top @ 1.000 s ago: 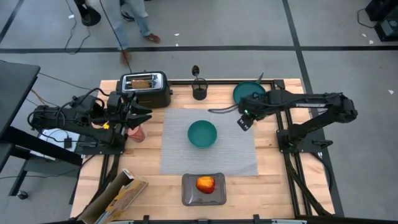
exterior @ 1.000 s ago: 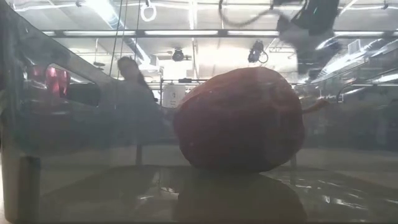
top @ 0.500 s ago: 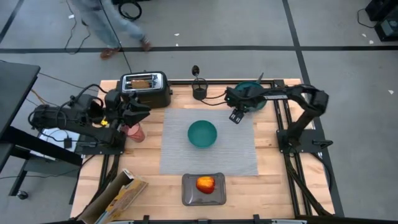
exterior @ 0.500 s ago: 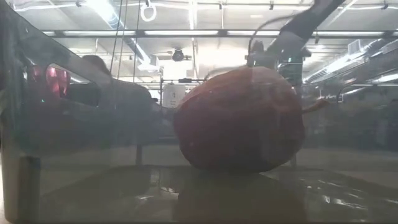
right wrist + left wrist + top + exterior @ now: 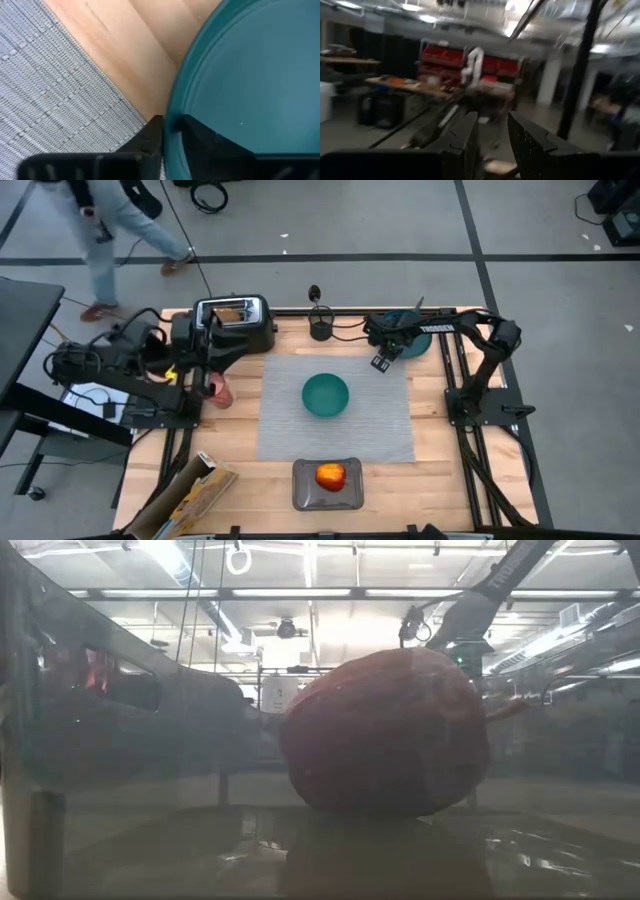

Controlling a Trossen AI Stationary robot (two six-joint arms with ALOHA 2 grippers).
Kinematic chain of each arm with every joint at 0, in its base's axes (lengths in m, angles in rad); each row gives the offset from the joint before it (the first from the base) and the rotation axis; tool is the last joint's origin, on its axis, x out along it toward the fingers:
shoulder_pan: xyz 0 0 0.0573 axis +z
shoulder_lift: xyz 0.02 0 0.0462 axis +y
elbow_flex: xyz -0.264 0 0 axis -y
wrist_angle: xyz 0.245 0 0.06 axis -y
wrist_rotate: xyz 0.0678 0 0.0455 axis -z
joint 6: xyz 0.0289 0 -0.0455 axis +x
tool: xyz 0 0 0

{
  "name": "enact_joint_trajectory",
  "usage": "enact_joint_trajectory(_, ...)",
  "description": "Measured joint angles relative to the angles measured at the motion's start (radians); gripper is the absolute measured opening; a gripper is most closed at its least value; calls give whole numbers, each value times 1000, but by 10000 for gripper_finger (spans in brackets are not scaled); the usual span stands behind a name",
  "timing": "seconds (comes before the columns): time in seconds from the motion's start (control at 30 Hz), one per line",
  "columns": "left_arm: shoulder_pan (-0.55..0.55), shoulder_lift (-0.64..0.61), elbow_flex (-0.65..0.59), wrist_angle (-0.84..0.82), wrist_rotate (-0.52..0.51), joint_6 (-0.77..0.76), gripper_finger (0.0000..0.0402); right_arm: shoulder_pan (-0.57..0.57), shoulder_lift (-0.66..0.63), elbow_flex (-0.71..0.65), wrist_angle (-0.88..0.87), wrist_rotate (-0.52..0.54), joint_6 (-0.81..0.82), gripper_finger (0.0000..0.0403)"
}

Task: Arrange a breakfast setting
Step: Put the blue plate on the gray tablemat to the left of the green bowl

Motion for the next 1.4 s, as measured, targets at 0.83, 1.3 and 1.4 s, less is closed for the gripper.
enact_joint_trajectory(0.83,36,-47,60,-352,5,59,117,568,-312,403,-376,-13,140,11)
enact_joint_trajectory(1.3,36,-66,59,-383,7,17,117,846,12,521,340,-223,-102,11)
enact_joint_trajectory(1.4,36,-70,59,-381,7,-5,117,850,87,523,456,-292,-158,11)
